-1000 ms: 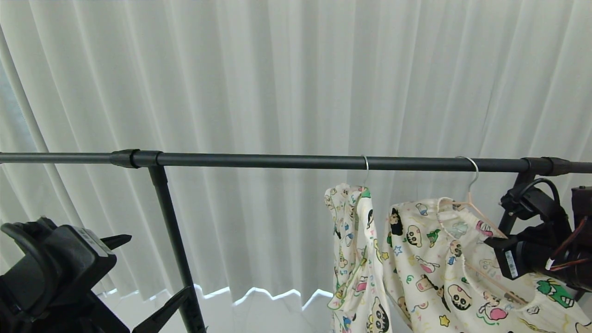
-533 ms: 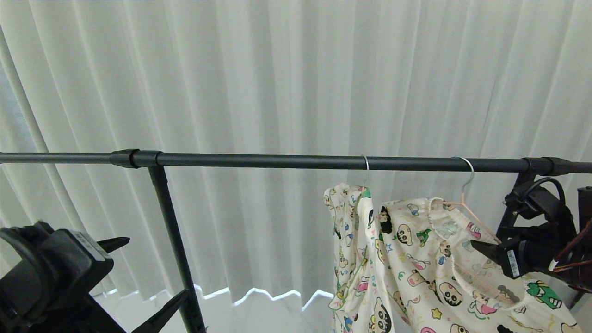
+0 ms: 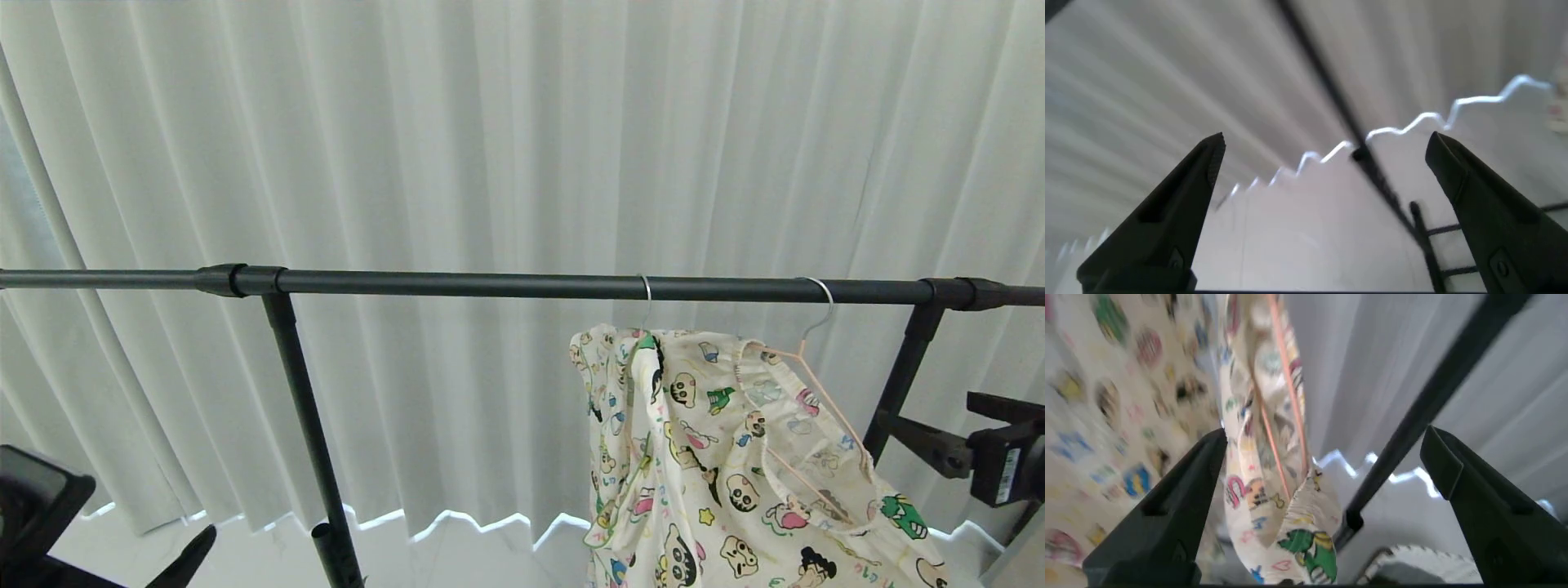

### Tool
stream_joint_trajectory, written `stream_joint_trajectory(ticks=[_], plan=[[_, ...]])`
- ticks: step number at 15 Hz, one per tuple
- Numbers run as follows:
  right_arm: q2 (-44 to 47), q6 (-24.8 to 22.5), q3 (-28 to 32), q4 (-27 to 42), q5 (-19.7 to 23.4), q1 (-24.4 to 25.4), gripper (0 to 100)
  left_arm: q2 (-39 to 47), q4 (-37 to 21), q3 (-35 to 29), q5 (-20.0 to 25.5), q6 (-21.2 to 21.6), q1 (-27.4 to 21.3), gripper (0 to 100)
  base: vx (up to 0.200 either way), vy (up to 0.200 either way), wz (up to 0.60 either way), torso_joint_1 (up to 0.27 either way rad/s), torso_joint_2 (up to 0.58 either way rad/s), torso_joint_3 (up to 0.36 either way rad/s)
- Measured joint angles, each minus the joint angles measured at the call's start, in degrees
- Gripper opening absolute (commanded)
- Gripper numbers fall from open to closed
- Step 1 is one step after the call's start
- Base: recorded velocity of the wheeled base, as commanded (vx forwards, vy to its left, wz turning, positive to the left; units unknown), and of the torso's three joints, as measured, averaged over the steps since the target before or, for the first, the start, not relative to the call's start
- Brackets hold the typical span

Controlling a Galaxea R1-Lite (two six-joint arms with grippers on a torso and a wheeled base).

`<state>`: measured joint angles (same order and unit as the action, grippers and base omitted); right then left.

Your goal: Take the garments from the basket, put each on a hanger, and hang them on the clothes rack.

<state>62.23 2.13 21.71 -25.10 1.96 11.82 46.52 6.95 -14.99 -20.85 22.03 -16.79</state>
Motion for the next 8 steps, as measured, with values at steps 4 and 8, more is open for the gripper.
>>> stream_joint_trajectory(ticks=[4, 8], plan=[[-7.72, -1.34, -5.01, 0.2, -0.18, -7.34, 100, -12.01, -1.69, 10.53, 0.21, -0.13, 13.07, 100, 0.0, 0.0, 0.0, 0.0, 0.0, 0.0], [-14.28, -8.36, -14.67, 0.56, -0.27, -10.57, 100, -21.33, -4.68, 14.12, 1.33, -0.9, 15.64, 100, 0.0, 0.0, 0.0, 0.0, 0.0, 0.0]])
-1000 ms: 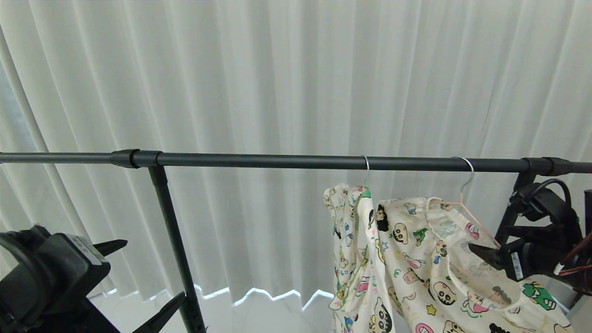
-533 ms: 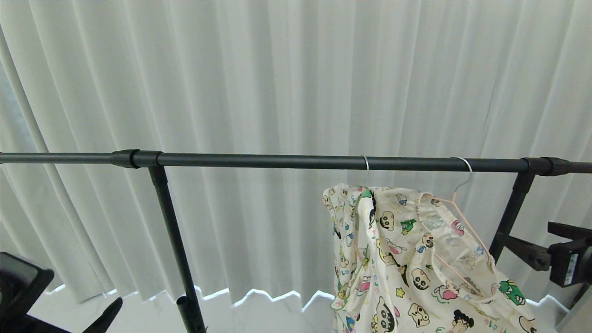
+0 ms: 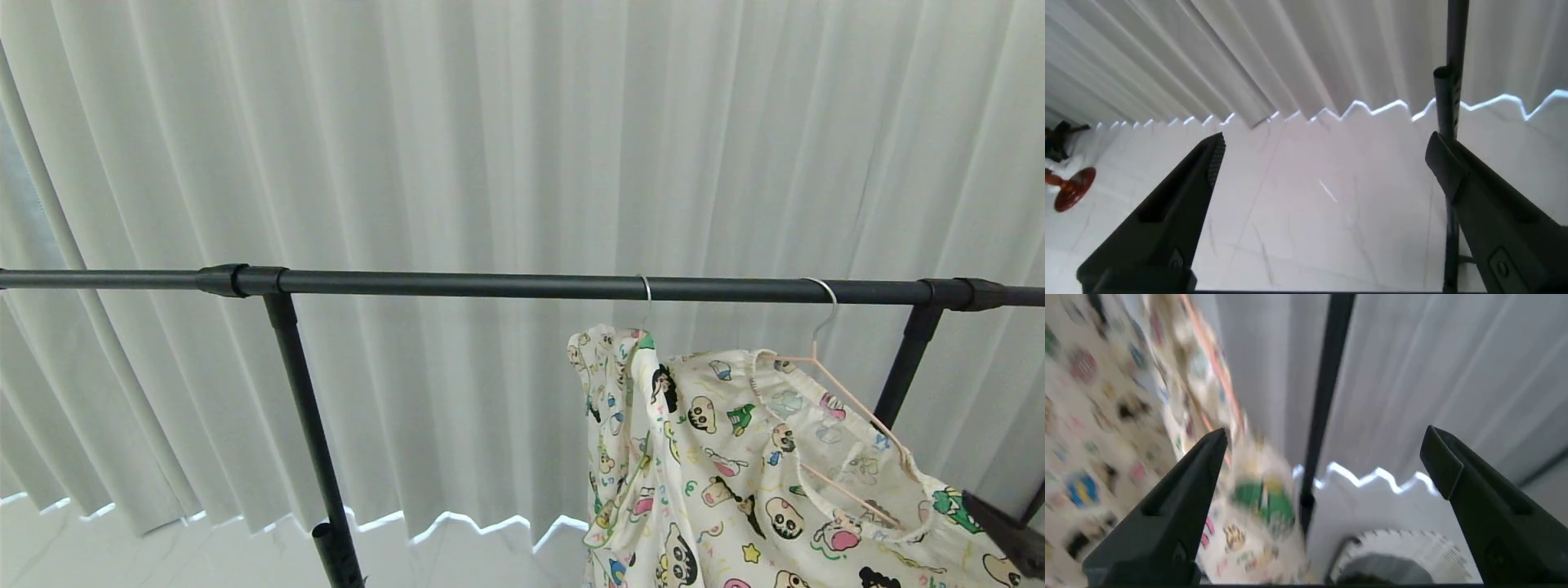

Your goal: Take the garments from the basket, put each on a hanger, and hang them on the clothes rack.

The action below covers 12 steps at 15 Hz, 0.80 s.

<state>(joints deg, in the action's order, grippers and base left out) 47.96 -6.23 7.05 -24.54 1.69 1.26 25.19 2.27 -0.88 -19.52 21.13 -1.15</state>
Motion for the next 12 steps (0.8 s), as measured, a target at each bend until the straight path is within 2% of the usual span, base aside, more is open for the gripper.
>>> stream_joint_trajectory(ticks=[1, 3, 4, 6, 7, 12], plan=[[-2.56, -2.35, -3.25, 1.15, -0.04, -0.16, 100, -0.99, -0.02, 0.17, 0.04, -0.02, -0.33, 100, 0.0, 0.0, 0.0, 0.0, 0.0, 0.0], [-8.77, -4.36, -6.0, 9.22, -0.61, -0.27, 100, -1.95, 0.0, 0.3, 0.04, -0.11, -1.0, 100, 0.0, 0.0, 0.0, 0.0, 0.0, 0.0], [-13.45, -3.95, -6.3, 15.7, -1.05, -0.13, 100, -2.17, 0.0, 0.35, 0.04, -0.11, -1.33, 100, -0.2, 0.0, 0.0, 0.007, 0.0, 0.007], [-21.03, -0.06, -5.89, 24.52, -2.93, 0.37, 100, -2.06, 0.0, 0.35, 0.11, -0.13, -1.9, 100, -0.2, 0.0, 0.0, 0.014, 0.01, 0.0], [-23.49, 1.33, -5.64, 26.04, -4.07, 0.69, 100, -1.9, 0.0, 0.35, 0.11, -0.11, -2.4, 100, -0.2, 0.0, 0.0, 0.002, 0.01, 0.007], [-28.59, 1.41, -5.34, 26.39, -4.51, 2.55, 100, -1.44, 0.0, 0.35, 0.06, -0.17, -4.96, 100, -0.2, 0.0, 0.0, -0.001, 0.0, 0.0]])
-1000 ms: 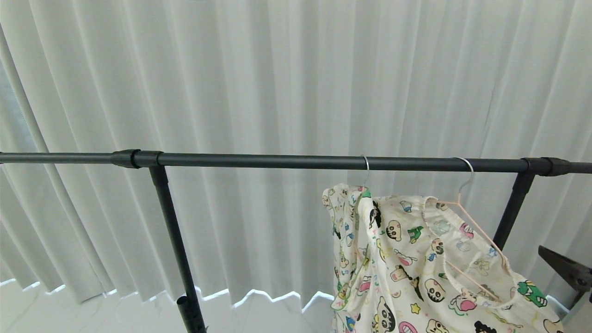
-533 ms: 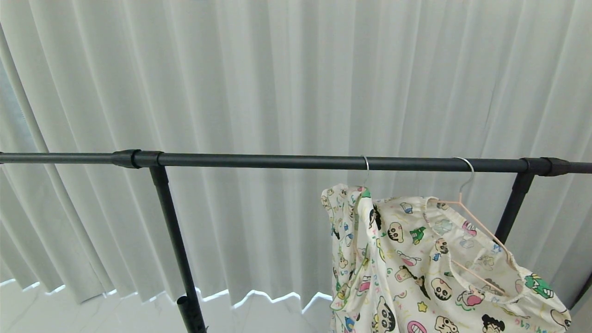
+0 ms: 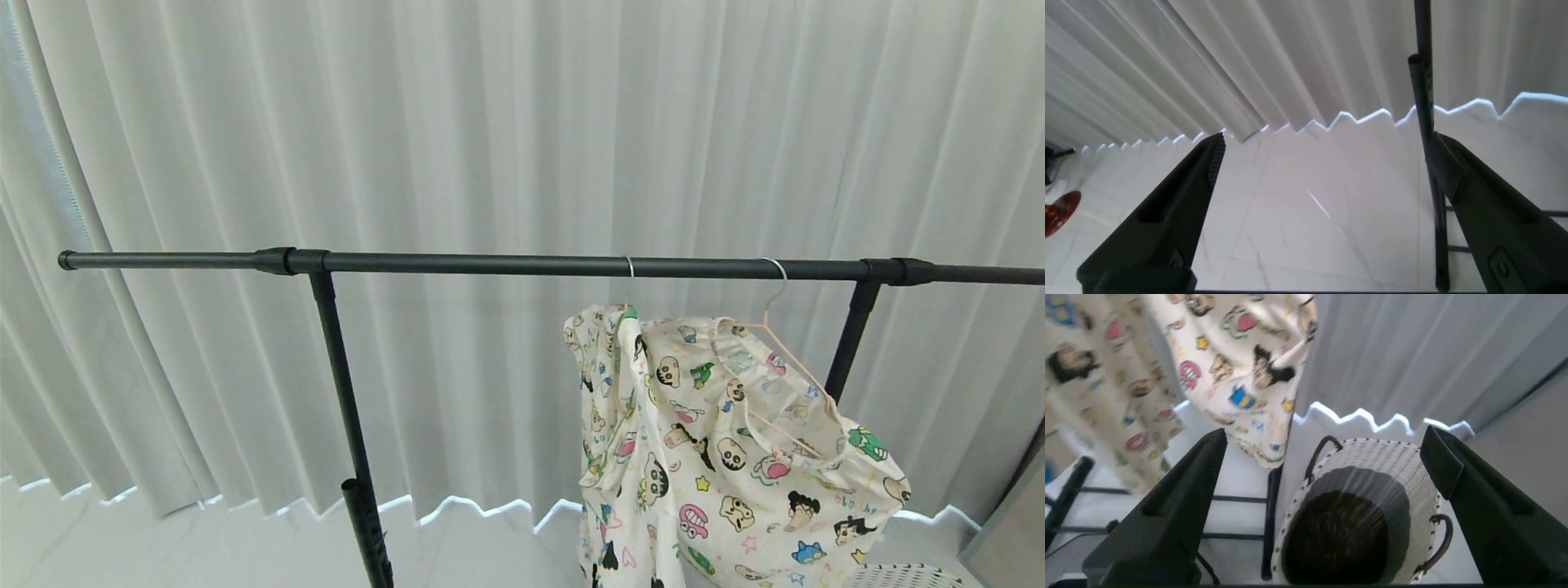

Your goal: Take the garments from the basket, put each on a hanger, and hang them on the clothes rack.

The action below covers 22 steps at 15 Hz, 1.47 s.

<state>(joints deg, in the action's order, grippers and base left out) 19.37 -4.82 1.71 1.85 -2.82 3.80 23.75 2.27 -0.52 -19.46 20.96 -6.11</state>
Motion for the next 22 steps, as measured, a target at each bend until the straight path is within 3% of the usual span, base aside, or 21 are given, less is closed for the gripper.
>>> stream_joint_trajectory(ticks=[13, 19, 22], plan=[[-0.85, 0.0, -0.02, 0.02, 0.0, 0.05, 100, -1.07, -0.13, 0.0, -0.66, -6.29, -0.23, 100, -0.2, 0.0, 0.0, 0.002, 0.0, 0.002], [-3.15, 0.02, -0.04, -0.02, -0.18, -0.09, 100, -10.76, -0.82, 0.11, -2.63, -13.54, -0.2, 100, 0.0, 0.0, 0.0, 0.0, 0.0, 0.0], [-6.21, 0.0, -0.04, -0.02, -2.4, -0.63, 100, -15.85, -1.18, 0.17, -5.56, -23.03, 0.18, 100, 0.0, 0.0, 0.0, 0.0, 0.0, 0.0]])
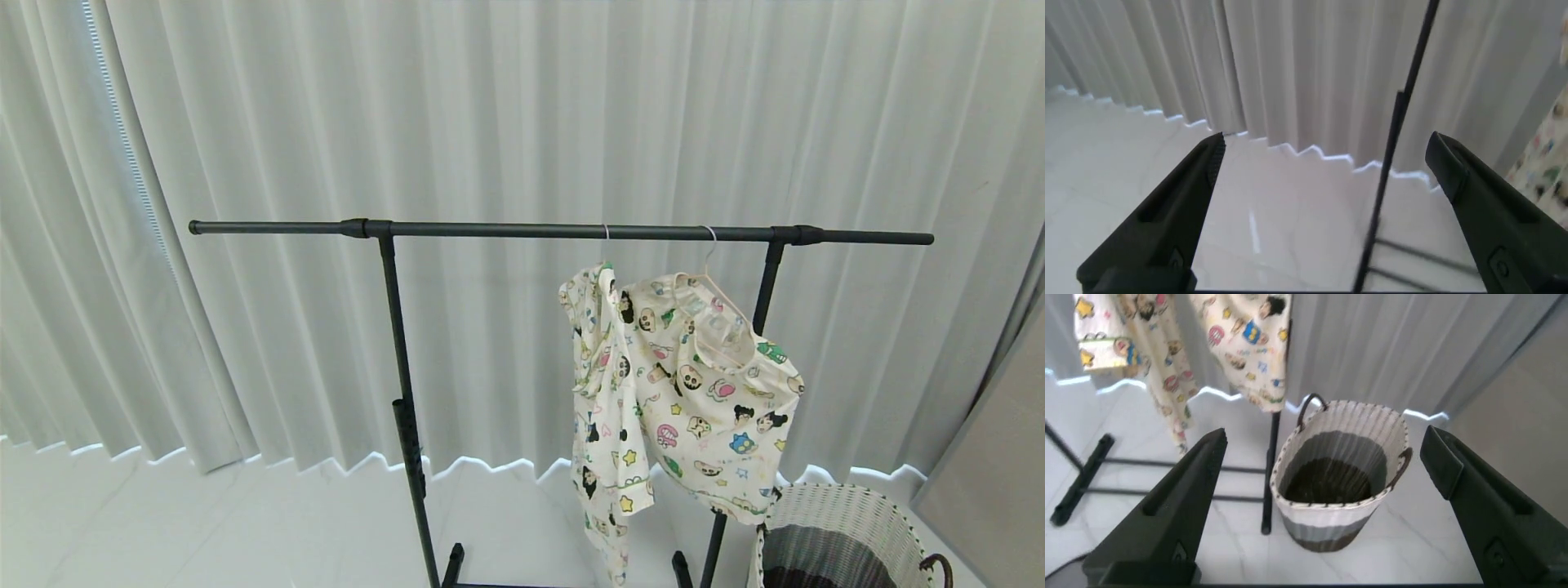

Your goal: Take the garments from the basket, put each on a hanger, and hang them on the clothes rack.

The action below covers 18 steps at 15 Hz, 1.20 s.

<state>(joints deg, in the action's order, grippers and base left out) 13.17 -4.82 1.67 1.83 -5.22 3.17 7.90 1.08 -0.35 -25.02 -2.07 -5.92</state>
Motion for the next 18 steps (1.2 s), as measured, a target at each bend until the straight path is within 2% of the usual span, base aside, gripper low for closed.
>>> stream_joint_trajectory(ticks=[2, 3, 5, 6, 7, 9, 11, 15, 18], plan=[[-3.69, -0.02, 0.0, 0.02, -0.68, -1.16, 100, -1.34, -0.05, 0.06, -0.93, -3.73, 0.11, 100, 0.0, 0.0, 0.0, 0.0, 0.0, 0.0], [-5.86, -0.05, 0.0, 0.0, -0.88, -2.16, 100, -1.71, -0.05, 0.09, -0.98, -3.97, 0.12, 100, 0.0, 0.0, 0.0, 0.0, 0.0, 0.0], [-9.78, -0.2, -0.07, -0.66, -1.29, -3.07, 100, -2.15, -0.07, 0.09, -0.44, -0.99, 0.12, 100, 0.0, 0.0, 0.0, 0.0, 0.0, 0.0], [-10.96, -0.09, -0.13, -0.79, -1.24, -3.22, 100, -2.26, -0.07, 0.09, 1.54, 1.52, 0.12, 100, 0.0, 0.0, 0.0, 0.0, 0.0, 0.0], [-11.68, 0.02, -0.16, -0.83, -1.24, -3.28, 100, -2.34, -0.07, 0.09, 4.83, 2.58, 0.12, 100, 0.0, 0.0, 0.0, 0.0, 0.0, 0.0], [-12.54, -0.55, -0.18, -0.83, -0.91, -3.33, 100, -2.43, -0.07, 0.11, 16.84, 4.1, 0.12, 100, 0.0, 0.0, 0.0, 0.0, 0.0, 0.0], [-12.9, -1.15, -0.18, -0.94, -0.09, -3.33, 100, -2.43, -0.99, 0.22, 25.56, 5.02, 0.09, 100, 0.0, 0.0, 0.0, 0.0, 0.0, 0.0], [-13.01, -3.88, -0.88, -3.39, 8.94, -3.35, 100, -2.21, -1.71, 0.26, 26.54, 4.83, -0.94, 100, 0.0, 0.0, 0.0, 0.0, 0.0, 0.0], [-13.06, -2.1, -1.29, -3.57, 8.89, -3.22, 100, -0.11, -1.71, 0.26, 26.54, 4.8, 5.16, 100, 0.0, 0.0, 0.0, 0.0, 0.0, 0.0]])
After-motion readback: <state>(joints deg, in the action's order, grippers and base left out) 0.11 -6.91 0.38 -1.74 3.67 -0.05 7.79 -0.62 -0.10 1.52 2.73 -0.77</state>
